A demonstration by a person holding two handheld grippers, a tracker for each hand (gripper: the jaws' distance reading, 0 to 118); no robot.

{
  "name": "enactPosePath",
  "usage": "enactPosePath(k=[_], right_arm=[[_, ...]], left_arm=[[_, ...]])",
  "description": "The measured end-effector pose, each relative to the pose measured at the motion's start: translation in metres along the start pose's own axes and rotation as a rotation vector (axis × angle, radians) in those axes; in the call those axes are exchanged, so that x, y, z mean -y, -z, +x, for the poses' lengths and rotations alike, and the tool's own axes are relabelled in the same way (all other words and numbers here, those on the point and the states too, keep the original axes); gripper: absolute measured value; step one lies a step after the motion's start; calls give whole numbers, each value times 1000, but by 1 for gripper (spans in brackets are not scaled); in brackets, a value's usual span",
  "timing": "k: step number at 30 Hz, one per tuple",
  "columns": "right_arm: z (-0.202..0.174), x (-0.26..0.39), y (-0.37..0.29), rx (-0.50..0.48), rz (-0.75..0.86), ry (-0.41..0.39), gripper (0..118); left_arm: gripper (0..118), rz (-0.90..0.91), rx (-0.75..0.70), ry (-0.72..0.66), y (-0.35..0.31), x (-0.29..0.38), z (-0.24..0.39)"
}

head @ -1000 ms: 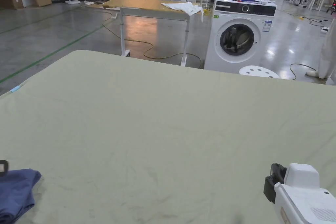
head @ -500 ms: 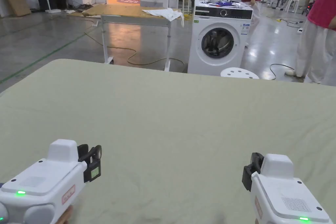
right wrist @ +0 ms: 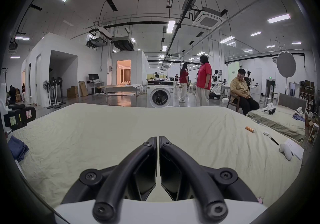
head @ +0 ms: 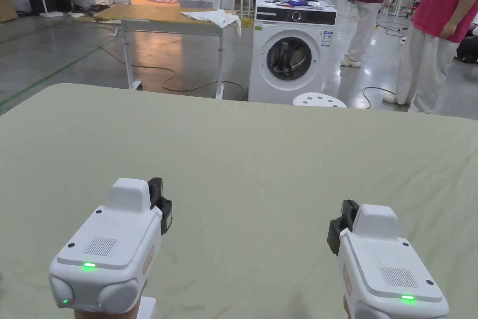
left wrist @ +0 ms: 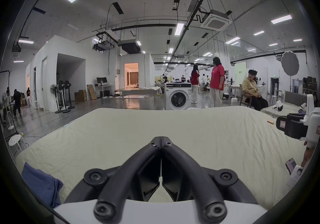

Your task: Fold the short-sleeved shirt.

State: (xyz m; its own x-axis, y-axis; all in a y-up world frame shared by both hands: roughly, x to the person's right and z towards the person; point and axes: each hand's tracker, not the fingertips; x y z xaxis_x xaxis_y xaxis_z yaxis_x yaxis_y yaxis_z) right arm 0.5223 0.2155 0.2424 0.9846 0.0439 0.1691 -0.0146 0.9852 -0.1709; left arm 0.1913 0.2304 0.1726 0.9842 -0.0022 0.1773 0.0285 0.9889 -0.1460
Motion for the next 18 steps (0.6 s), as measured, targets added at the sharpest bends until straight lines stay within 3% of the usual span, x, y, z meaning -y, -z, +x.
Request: enactPosePath(k=[18], right_arm=[[-7, 3, -5, -22, 3, 2, 1]], left_arm=[[0, -10, -18, -1, -10, 13, -7]])
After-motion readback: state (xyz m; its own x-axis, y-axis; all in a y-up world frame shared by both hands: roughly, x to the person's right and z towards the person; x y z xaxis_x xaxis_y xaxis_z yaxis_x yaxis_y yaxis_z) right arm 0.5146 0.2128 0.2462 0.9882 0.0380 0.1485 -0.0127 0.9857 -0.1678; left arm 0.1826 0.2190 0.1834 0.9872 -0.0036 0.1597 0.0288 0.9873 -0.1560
